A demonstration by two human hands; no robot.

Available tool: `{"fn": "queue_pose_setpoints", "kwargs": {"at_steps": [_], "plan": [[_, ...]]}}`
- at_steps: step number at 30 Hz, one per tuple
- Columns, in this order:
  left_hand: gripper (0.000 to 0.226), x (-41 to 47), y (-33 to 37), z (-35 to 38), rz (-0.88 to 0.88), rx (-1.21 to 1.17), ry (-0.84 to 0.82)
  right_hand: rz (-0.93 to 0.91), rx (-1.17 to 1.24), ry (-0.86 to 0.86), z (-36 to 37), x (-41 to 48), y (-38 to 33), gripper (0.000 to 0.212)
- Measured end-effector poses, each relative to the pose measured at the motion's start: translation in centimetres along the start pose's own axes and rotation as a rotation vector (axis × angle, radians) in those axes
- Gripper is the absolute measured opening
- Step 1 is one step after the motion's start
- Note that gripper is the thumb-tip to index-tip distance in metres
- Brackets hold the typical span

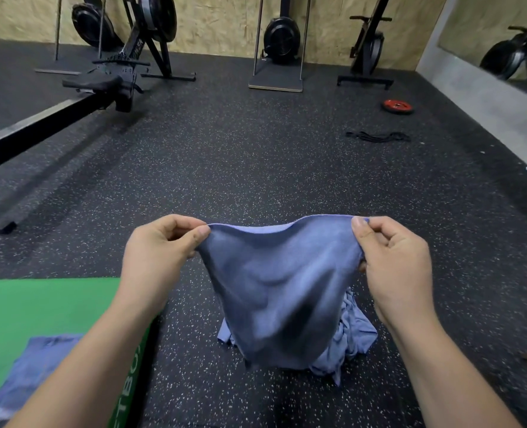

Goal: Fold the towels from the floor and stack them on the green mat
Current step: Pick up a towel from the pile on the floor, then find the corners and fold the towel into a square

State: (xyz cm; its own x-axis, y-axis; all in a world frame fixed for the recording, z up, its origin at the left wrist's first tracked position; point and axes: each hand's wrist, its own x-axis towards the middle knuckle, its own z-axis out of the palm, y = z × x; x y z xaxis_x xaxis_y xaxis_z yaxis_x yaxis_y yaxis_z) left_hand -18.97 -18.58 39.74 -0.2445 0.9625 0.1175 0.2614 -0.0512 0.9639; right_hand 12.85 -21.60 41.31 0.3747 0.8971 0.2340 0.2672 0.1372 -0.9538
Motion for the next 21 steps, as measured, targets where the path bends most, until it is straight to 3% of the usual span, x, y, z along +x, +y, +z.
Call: {"fn": "queue_pose_setpoints", "kwargs": {"at_steps": [9,15,21], "plan": [[0.008,-3.0,0.2,4.2,-0.014,-0.02,-0.148,-0.049,-0.2,-0.164,3.9,-4.1,-1.2,0.023],[0.008,-0.8,-0.6,2.1,-0.014,-0.057,-0.015,-0.011,-0.161,-0.048,2.6,-2.2,-1.2,0.017],[0.007,0.9,-1.6,-0.3,-0.052,-0.009,0.044,0.062,0.037,0.009,1.7,-0.9,-0.2,0.018]]}}
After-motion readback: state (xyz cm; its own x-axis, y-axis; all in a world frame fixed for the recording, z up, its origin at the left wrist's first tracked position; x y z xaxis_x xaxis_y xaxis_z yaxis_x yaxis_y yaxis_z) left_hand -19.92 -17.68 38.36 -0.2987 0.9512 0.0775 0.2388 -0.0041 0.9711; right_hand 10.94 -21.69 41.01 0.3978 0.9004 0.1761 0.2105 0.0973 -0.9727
